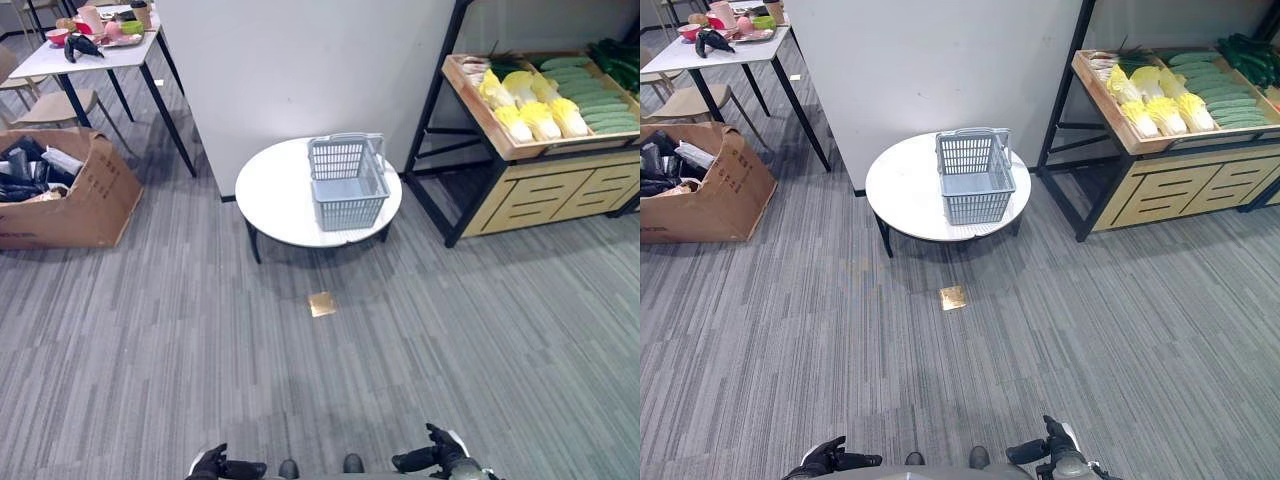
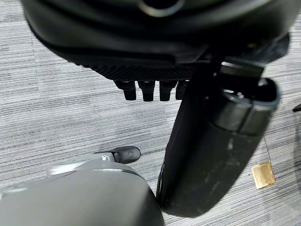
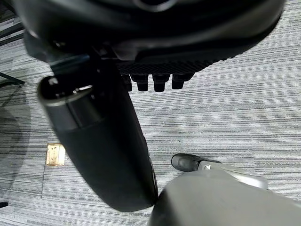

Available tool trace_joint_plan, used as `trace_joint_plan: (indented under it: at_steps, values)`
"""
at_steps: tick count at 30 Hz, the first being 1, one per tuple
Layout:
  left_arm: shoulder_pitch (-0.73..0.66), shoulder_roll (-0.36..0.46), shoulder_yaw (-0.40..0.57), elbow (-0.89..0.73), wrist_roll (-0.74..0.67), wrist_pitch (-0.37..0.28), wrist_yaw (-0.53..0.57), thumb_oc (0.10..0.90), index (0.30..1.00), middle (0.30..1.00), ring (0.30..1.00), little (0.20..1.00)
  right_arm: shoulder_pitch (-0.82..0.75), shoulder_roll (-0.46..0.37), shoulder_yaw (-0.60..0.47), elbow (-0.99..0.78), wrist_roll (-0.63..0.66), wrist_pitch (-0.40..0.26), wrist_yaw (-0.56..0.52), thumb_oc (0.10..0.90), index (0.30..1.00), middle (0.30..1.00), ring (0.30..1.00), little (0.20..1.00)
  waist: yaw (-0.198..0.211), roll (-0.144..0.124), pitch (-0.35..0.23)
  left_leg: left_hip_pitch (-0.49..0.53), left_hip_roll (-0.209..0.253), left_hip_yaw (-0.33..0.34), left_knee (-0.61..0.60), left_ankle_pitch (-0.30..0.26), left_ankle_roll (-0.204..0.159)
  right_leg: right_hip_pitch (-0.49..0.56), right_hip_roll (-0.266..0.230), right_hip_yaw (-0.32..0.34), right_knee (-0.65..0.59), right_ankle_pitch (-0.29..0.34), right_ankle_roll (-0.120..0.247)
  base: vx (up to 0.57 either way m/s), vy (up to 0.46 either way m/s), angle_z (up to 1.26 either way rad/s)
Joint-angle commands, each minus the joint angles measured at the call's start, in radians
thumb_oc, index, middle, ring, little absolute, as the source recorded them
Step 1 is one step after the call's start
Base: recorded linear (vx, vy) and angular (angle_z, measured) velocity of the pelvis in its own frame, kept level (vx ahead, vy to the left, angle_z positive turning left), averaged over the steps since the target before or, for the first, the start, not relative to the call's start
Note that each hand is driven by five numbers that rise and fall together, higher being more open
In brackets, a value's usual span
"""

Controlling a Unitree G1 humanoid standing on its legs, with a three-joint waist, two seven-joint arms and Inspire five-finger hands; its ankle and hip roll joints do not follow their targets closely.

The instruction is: Get the vegetables into the basket

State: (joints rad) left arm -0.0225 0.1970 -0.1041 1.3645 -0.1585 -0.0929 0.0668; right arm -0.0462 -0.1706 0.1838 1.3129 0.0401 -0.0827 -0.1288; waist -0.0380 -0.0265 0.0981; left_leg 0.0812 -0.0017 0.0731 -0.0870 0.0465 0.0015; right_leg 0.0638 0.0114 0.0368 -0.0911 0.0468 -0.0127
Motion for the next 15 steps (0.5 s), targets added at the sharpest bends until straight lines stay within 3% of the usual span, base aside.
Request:
trace_joint_plan:
  at_steps: [1,9,15]
  values:
    - [-0.008,-0.036,0.019,0.032,-0.004,-0.004,0.009,0.9,1.0,1.0,1.0,1.0,-0.003,-0.004,0.04,0.039,-0.027,0.003,-0.021,0.9,1.0,1.0,1.0,1.0,0.005,-0.024,-0.002,-0.001,0.023,-0.05,0.0,-0.026,-0.009,-0.001,-0.064,0.008,0.004,0.052,0.078,0.0,-0.011,-0.05]
    - [-0.006,-0.036,0.024,0.028,-0.006,-0.011,0.023,0.9,1.0,1.0,1.0,1.0,-0.016,-0.01,0.035,0.043,-0.03,0.001,-0.029,0.9,1.0,1.0,1.0,1.0,0.015,-0.032,-0.002,0.01,0.031,-0.013,0.0,-0.028,-0.012,-0.01,-0.054,0.028,0.004,0.065,0.089,0.0,-0.014,-0.07]
    - [-0.006,-0.035,0.012,0.033,0.005,-0.012,0.022,0.9,1.0,1.0,1.0,1.0,-0.007,-0.013,0.021,0.048,-0.011,-0.002,-0.028,0.9,1.0,1.0,1.0,1.0,0.006,-0.03,-0.008,0.011,0.032,-0.024,0.0,-0.031,-0.017,-0.003,-0.055,0.016,0.004,0.057,0.086,0.0,-0.002,-0.01]
